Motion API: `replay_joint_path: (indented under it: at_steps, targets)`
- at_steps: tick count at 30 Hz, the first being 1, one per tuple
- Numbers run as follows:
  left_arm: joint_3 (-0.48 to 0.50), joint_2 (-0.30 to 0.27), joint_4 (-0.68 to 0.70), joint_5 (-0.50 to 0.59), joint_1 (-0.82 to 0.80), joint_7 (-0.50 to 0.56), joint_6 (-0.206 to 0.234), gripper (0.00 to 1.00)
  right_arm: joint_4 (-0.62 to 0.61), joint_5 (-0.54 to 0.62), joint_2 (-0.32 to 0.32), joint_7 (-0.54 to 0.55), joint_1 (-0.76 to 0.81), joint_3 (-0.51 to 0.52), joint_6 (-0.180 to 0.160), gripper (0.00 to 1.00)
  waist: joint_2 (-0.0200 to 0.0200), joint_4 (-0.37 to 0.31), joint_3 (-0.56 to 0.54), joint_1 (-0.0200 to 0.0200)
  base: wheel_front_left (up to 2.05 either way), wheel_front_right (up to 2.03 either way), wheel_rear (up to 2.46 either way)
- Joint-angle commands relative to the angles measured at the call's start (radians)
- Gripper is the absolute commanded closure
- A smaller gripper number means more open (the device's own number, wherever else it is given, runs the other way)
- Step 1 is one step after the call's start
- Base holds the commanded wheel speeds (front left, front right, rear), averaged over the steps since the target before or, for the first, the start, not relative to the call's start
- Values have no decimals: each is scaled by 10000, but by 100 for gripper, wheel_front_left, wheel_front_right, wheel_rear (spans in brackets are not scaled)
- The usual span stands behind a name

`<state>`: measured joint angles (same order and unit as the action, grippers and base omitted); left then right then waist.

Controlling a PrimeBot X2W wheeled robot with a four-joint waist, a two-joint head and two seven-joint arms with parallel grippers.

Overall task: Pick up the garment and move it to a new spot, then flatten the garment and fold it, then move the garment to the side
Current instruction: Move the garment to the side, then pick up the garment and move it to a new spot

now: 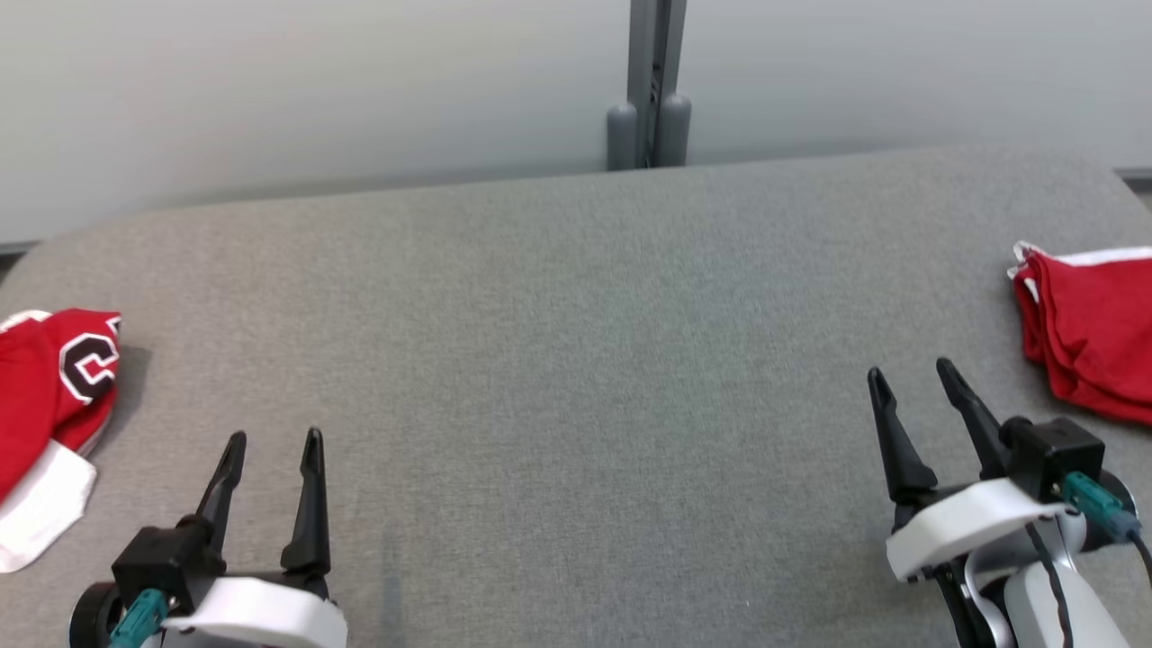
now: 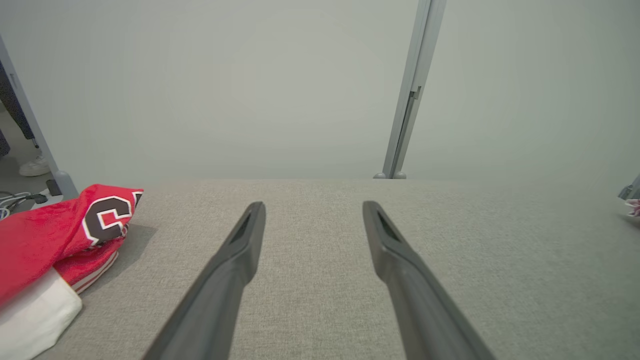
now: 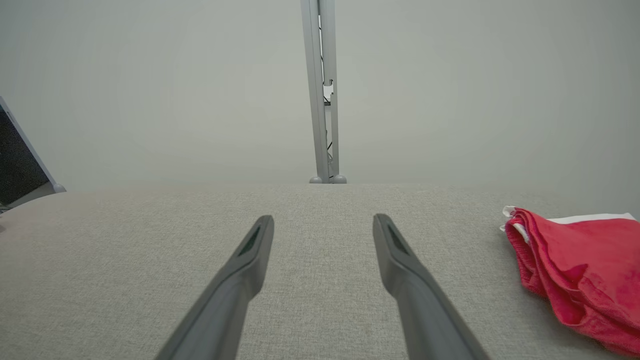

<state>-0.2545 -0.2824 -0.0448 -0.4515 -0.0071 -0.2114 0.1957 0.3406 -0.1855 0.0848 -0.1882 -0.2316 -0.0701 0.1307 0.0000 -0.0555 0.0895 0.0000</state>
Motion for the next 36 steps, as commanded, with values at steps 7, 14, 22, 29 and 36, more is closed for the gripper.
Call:
replay_joint_path:
  at_steps: [7, 14, 22, 29, 36]
  targets:
    - [114, -265, 189, -86, 823, 218, 271, 0, -1065, 38, -34, 605, 1225, 252, 0, 0, 0, 426, -968, 0, 0, 0, 0]
    - [35, -337, 335, -77, 1166, 318, 370, 0, -1787, 140, -78, 948, 1965, 537, 0, 0, 0, 403, -1222, 0, 0, 0, 0]
    - [-17, -434, 433, -135, 1488, 487, 461, 0, -2552, 173, -207, 1378, 2778, 728, 0, 0, 0, 244, -1492, 0, 0, 0, 0]
    - [-63, -515, 559, -115, 1616, 586, 547, 0, -2840, 216, -255, 1514, 3027, 798, 0, 0, 0, 247, -1508, 0, 0, 0, 0]
    - [-127, -526, 597, -145, 1626, 638, 593, 0, -2942, 224, -292, 1551, 3148, 844, 0, 0, 0, 259, -1498, 0, 0, 0, 0]
